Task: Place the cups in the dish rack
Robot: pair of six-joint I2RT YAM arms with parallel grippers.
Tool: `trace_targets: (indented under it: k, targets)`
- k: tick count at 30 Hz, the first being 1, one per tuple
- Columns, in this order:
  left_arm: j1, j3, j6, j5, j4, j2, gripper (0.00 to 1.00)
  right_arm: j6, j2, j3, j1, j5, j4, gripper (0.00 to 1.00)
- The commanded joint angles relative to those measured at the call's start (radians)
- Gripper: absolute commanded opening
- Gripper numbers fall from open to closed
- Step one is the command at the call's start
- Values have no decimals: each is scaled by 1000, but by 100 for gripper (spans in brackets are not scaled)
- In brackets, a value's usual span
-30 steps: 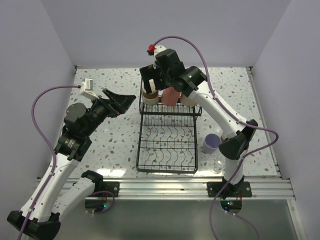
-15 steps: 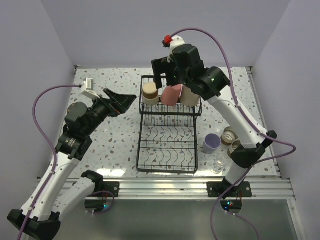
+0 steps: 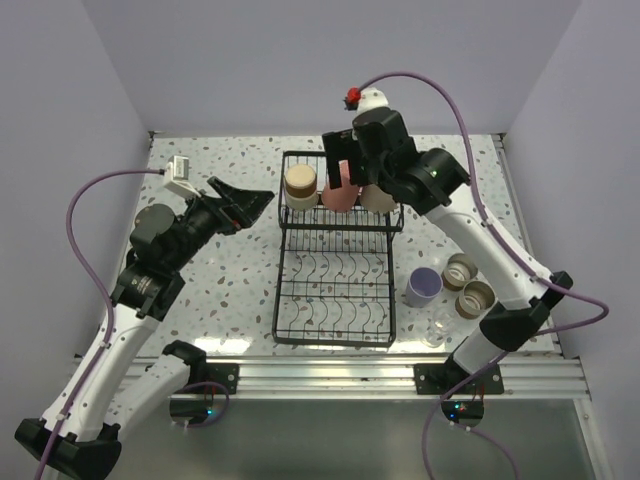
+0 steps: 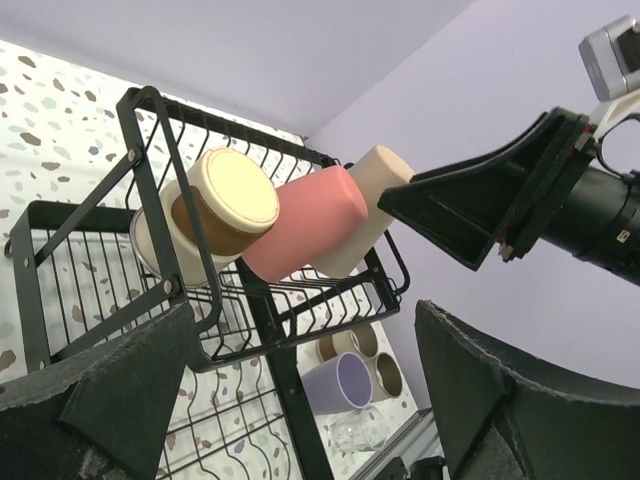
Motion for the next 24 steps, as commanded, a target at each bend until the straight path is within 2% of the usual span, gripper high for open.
trace_targets:
  k: [1, 5, 9, 12, 13, 15, 18, 21, 24]
  targets:
    - [-1, 39, 36, 39, 31, 1, 94, 44, -166, -83, -4, 162, 24, 98]
    - [-12, 141, 112, 148, -14, 96, 89, 96, -308, -267, -4, 170, 36, 98]
    - [-74, 252, 209, 136, -106, 197, 89, 153, -494, -433, -4, 176, 90, 98]
    - [-186, 344, 273, 66, -172, 277, 91, 184, -554, -501, -6, 229, 79, 98]
    - [-259, 366, 286, 41, -193, 297, 91, 187, -578, -509, -6, 243, 75, 98]
    - [-335, 427, 319, -17, -212, 361, 96, 204, -595, -513, -4, 292, 43, 98]
    - [-531, 527, 368, -97, -288, 475, 97, 265, -609, -503, -4, 418, -37, 98]
    - [-639, 613, 399, -110, -336, 587, 95, 283, -634, -504, -4, 479, -65, 98]
    - [-702, 647, 406, -88, -347, 668, 95, 313, -649, -499, -6, 510, -98, 98]
